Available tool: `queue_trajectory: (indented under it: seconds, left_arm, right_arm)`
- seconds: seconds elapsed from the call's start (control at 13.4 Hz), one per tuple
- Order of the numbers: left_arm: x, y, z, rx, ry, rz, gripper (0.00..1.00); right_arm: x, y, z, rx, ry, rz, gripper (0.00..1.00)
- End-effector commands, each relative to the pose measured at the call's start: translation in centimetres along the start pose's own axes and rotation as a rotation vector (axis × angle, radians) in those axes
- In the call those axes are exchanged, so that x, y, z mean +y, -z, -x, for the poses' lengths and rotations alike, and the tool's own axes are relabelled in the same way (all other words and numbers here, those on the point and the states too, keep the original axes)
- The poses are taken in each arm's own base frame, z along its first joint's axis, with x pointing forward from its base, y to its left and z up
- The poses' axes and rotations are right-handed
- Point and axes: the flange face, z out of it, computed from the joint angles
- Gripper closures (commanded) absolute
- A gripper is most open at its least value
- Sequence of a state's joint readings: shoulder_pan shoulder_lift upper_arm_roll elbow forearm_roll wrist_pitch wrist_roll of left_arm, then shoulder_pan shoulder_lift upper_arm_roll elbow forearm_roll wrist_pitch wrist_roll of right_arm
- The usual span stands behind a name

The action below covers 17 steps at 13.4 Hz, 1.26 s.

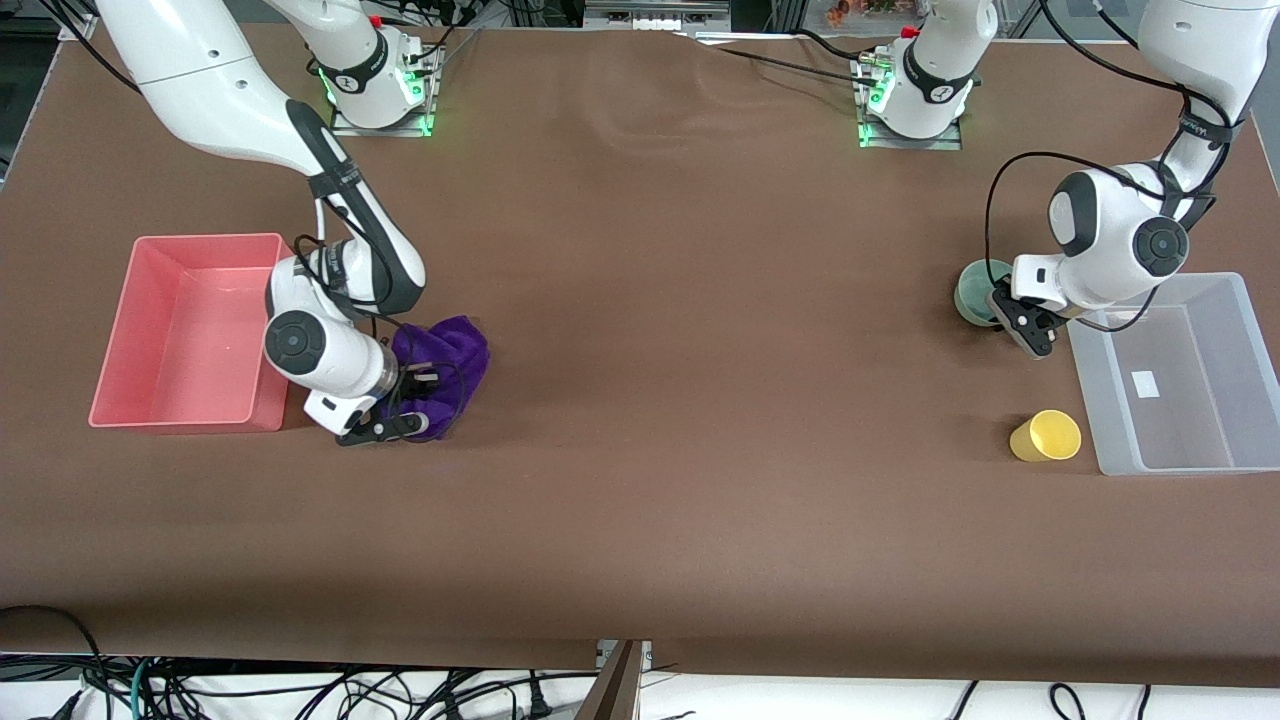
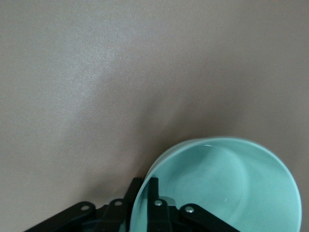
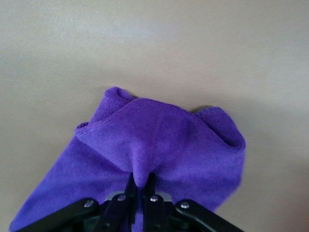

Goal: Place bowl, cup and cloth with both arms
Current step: 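Drop the cloth in the pink bin while the left gripper sets the bowl down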

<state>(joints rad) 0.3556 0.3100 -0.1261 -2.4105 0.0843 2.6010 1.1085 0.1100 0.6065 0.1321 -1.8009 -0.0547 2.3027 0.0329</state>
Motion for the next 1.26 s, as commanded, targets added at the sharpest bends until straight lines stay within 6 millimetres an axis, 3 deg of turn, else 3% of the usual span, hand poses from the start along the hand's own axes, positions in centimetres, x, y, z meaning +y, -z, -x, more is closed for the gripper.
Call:
queue_trajectory:
  seconds: [0.0,0.15,0.3,0.37,0.52,0.67,0.82,0.97,1.19]
  left_arm:
    - [-0.3,4.1,-0.5,-0.027,-0.032,-0.019,1.0]
    - [-2.1,9.9,-1.3,-0.064,-0.027,0.008,1.0]
    - [-5.3,16.2,-1.4,-0.101,-0.005,0.057,1.0]
    - [-7.0,18.7,-1.1,-0.107,0.012,0.062,1.0]
    - [-11.6,21.3,2.2,-0.13,0.037,0.015,1.0]
    - [-17.0,20.4,5.1,-0.129,0.008,-0.008,1.0]
    - [-21.2,16.1,8.3,-0.122,-0.01,0.019,1.0]
    - [-24.0,11.6,11.7,-0.078,-0.024,-0.042,1.0]
    - [-25.2,6.5,13.2,-0.037,-0.034,-0.06,1.0]
  right_arm:
    - [1.5,7.5,-0.9,-0.083,0.01,0.023,1.0]
    - [4.4,13.9,-0.9,-0.174,0.031,0.028,1.0]
    - [9.1,18.6,0.5,-0.278,0.084,0.024,1.0]
    - [12.2,20.0,1.7,-0.325,0.107,0.014,1.0]
    - [18.0,22.2,4.4,-0.369,0.171,-0.008,1.0]
    - [23.6,21.9,6.7,-0.392,0.208,-0.02,1.0]
    - [27.6,19.9,8.8,-0.421,0.224,-0.041,1.0]
    - [29.9,16.8,10.4,-0.439,0.221,-0.059,1.0]
    - [30.7,11.9,11.8,-0.446,0.208,-0.081,1.0]
